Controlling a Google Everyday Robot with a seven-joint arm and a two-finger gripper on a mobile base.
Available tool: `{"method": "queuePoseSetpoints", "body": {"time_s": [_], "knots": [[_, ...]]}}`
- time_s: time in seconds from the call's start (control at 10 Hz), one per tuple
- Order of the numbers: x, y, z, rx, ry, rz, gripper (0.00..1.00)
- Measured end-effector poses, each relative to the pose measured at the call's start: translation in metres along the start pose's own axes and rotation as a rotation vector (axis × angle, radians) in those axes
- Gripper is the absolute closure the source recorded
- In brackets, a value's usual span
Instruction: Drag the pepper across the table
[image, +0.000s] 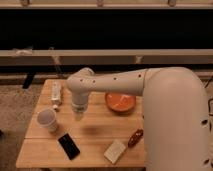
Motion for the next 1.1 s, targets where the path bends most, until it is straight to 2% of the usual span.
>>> {"method": "queuePoseSetpoints", "body": {"time_s": [0.8,1.1], "knots": [[0.005,-0.001,-0.005,0.007,0.007,0.002,0.96],[0.055,0.019,-0.026,0.023,0.049,-0.003,0.96]]}}
